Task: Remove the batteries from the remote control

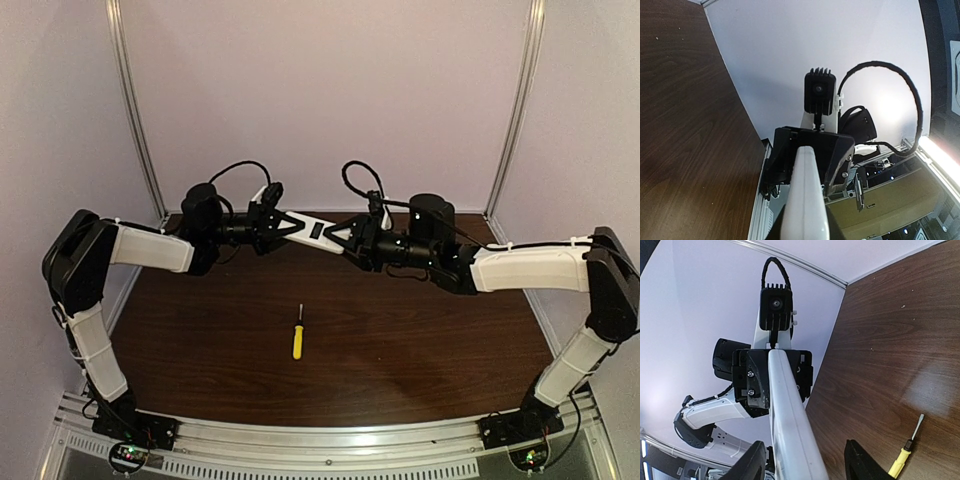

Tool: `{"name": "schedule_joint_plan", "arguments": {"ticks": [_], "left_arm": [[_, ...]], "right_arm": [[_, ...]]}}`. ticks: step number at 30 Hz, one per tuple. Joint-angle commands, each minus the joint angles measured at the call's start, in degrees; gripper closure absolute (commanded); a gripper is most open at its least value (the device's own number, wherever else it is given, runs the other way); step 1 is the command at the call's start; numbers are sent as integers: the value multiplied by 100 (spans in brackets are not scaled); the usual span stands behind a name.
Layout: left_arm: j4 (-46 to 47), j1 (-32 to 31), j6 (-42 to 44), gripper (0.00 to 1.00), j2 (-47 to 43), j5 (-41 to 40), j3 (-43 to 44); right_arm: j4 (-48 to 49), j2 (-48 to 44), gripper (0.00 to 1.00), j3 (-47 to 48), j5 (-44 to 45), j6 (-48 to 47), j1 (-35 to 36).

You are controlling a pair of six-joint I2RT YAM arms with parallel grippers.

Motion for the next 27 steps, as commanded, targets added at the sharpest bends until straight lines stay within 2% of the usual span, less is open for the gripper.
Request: {"name": "schedule_joint_plan", "arguments": {"ticks": [1,4,15,27], "left_arm": [[434,23,-36,100,26,92,-52],[428,23,-24,100,40,88,-52],[408,23,20,100,44,130,-26],[377,23,39,100,62,166,-8]], "right_arm": [[341,120,49,161,-34,28,53],[390,171,54,161,-74,47,63],[674,355,62,160,-143,99,64],[801,329,88,76,-343,58,55]]}}
